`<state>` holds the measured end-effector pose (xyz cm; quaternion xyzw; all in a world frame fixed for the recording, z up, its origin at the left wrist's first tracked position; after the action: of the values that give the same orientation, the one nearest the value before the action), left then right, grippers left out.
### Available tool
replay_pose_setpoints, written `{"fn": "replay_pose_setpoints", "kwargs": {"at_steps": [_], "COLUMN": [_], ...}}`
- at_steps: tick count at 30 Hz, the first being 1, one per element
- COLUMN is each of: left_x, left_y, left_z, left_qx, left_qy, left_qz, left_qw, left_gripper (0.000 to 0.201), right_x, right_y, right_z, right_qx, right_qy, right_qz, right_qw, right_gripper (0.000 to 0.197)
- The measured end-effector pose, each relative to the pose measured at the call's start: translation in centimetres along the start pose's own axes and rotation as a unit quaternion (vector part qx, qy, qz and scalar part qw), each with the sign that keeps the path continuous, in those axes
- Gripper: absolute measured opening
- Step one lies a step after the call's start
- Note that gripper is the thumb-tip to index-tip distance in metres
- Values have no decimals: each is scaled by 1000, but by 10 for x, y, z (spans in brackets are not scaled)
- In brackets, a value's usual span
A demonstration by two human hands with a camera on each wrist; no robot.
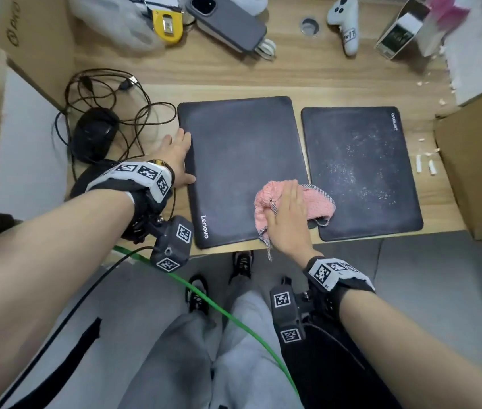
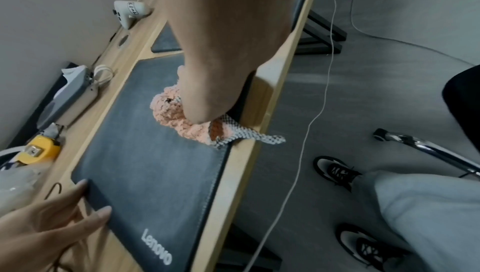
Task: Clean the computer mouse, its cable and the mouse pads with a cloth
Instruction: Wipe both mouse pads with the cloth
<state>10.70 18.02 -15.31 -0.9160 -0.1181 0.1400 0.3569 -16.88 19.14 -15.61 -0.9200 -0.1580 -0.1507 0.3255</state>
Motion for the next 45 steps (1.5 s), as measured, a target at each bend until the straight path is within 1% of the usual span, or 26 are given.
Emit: {"fn": "replay_pose_setpoints", "kwargs": {"at_steps": [3, 6, 8, 13, 15, 17, 18, 20, 22, 24, 26, 28, 30, 32, 34, 36, 37, 39, 42, 44, 45], "left_x": [0, 3, 3, 12, 12, 13, 13, 14, 14, 15, 16, 16, 17, 17, 15, 14, 15, 17, 19, 20, 20], "left_y": [1, 0, 0, 3, 0, -2, -3, -5, -4, -2, 1, 0, 0, -1, -3, -5, -6, -6, -4, 1, 2], "left_z": [-1, -2, -2, 2, 2, 0, 0, 2, 4, 4, 4, 4, 4, 3, 2, 1, 0, 0, 4, 6, 6], "left_qx": [-4, -2, -3, 10, 6, 0, -2, -8, -19, -17, -7, 2, 4, 0, 0, -3, -5, -13, -23, -34, -35], "left_qy": [12, 4, 7, -21, -38, -52, -60, -74, -97, -99, -86, -79, -75, -72, -61, -56, -55, -61, -73, -87, -92], "left_qz": [5, 2, 7, -2, -5, -12, -15, -13, -1, 5, 0, -11, -19, -19, -23, -29, -29, -27, -28, -34, -35], "left_qw": [1000, 1000, 1000, 1000, 999, 999, 998, 997, 995, 995, 996, 997, 997, 997, 998, 998, 998, 998, 997, 995, 994], "left_gripper": [96, 97, 98, 102, 101, 101, 101, 102, 110, 116, 118, 117, 116, 116, 115, 114, 113, 113, 120, 128, 131], "right_x": [-3, -2, 3, 27, 38, 58, 73, 108, 136, 146, 138, 111, 73, 41, 30, 43, 57, 96, 150, 170, 174], "right_y": [4, 21, 43, 120, 142, 158, 162, 164, 160, 159, 161, 162, 157, 148, 143, 147, 149, 155, 157, 158, 159], "right_z": [-1, -13, -26, -69, -85, -88, -83, -64, -46, -40, -47, -62, -80, -91, -94, -90, -85, -69, -40, -29, -27], "right_qx": [11, 14, 14, 11, 0, -2, 5, 26, 52, 82, 111, 111, 71, 44, 37, 31, 35, 52, 94, 111, 116], "right_qy": [-32, -44, -42, -33, -41, -54, -65, -93, -114, -125, -130, -106, -66, -56, -56, -54, -57, -86, -142, -172, -184], "right_qz": [-8, -21, -21, -24, -13, -12, -27, -90, -148, -186, -208, -184, -116, -58, -25, -10, -18, -73, -182, -231, -244], "right_qw": [999, 999, 999, 999, 999, 998, 997, 991, 981, 971, 963, 971, 989, 996, 997, 998, 998, 992, 968, 951, 945], "right_gripper": [71, 70, 69, 69, 70, 69, 69, 69, 70, 70, 71, 72, 72, 70, 69, 67, 67, 68, 71, 71, 71]}}
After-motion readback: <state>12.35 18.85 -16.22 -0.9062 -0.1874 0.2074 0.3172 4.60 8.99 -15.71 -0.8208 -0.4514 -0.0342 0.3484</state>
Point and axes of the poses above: each hand's wrist, its own y-axis towards the middle knuckle, its own z-axis out of the palm, x = y × z, the point moved 5 cm from there along y, towards the middle knuckle, and after that the axes turned 11 degrees about x, right-handed, at the moved point
